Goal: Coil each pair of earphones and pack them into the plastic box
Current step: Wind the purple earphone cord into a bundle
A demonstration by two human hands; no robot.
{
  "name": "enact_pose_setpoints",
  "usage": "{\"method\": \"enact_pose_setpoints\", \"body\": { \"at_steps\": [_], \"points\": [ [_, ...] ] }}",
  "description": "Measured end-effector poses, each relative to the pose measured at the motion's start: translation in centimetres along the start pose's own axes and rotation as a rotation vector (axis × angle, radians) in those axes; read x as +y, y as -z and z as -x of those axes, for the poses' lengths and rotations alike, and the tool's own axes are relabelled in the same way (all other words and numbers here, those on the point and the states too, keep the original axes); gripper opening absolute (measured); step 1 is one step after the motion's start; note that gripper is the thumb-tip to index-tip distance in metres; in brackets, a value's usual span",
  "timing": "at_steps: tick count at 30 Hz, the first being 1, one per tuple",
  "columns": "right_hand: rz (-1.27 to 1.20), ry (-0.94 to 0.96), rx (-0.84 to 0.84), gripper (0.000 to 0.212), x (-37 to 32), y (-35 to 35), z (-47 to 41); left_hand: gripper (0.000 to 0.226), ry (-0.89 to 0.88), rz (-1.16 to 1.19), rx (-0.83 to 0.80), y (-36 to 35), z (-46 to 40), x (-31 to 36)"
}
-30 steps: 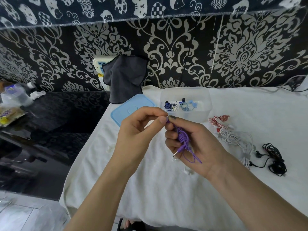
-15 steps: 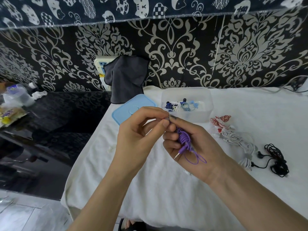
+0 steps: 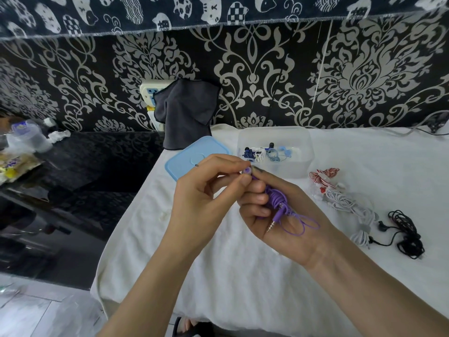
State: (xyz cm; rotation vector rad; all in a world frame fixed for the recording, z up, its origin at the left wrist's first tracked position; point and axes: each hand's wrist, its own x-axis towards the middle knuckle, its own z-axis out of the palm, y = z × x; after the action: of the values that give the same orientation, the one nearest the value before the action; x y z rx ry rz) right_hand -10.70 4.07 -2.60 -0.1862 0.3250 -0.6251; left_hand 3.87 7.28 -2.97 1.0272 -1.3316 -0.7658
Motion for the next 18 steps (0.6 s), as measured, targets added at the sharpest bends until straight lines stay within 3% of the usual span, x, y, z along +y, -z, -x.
{"method": "enact_pose_setpoints", "body": {
  "at_steps": [8,12,18],
  "points": [
    [0.131,0.055,0.067,0.008,-0.2,0.0,-0.3,0.015,0.051,-0.022,-0.028,0.0,0.1,0.8],
    [0.243,0.093,0.146,0.01,-0.2,0.0,-0.4,0.017,-0.055,-0.277,-0.033,0.4,0.1,0.3],
    [0.382,0.11,0.29,0.027,-1.0,0.2,-0.3,0.014,-0.047,-0.388,0.108,1.1,0.0,-0.1]
  ]
}}
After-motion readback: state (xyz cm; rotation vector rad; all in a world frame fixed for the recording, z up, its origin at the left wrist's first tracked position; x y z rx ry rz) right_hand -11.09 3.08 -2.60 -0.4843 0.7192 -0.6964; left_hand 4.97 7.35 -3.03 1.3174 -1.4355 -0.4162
